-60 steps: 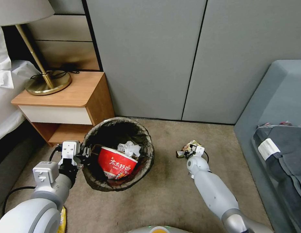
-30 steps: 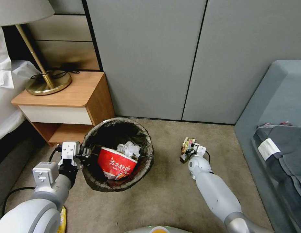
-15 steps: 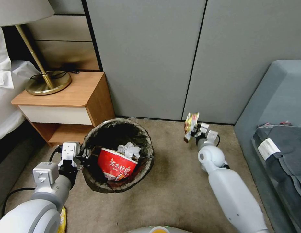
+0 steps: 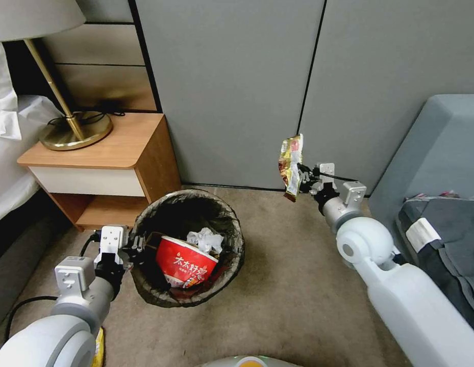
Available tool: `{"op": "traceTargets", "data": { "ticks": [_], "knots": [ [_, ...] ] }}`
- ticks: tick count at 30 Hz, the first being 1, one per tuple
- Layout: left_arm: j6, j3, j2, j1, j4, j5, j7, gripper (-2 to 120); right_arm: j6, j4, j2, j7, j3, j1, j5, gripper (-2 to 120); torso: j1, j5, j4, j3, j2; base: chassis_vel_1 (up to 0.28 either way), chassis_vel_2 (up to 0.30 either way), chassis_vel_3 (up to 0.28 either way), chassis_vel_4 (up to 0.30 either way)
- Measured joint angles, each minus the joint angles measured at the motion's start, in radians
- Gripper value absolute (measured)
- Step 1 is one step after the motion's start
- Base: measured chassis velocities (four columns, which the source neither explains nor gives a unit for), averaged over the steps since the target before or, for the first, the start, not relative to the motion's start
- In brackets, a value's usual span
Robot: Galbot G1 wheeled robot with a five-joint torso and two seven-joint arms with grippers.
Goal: Pick up the trash bin, then pick up the garbage from the floor and place it into the trash bin.
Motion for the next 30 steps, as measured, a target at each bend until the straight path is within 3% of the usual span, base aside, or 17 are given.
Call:
{"op": "traceTargets", "data": {
  "ticks": [11, 14, 30],
  "knots": [
    [0.003, 0.006, -0.007, 0.004, 0.0, 0.005, -0.004, 1, 0.004, 0.151, -0.047, -0.084, -0.073, 0.001, 0.051, 0, 0.0, 0.0003, 0.0001, 0.0, 0.0, 0.0, 0.0, 0.0, 0.0],
    [0.004, 0.01, -0.004, 0.003, 0.0, 0.01, -0.004, 1, 0.035, 0.174, -0.049, -0.152, -0.149, 0.033, 0.056, 0, 0.0, 0.0003, 0.0001, 0.0, 0.0, 0.0, 0.0, 0.0, 0.0],
    [0.01, 0.012, -0.008, 0.002, 0.0, 0.014, -0.004, 1, 0.018, 0.19, -0.022, -0.177, -0.41, 0.148, 0.081, 0, 0.0, 0.0002, 0.0001, 0.0, 0.0, 0.0, 0.0, 0.0, 0.0]
  ]
}}
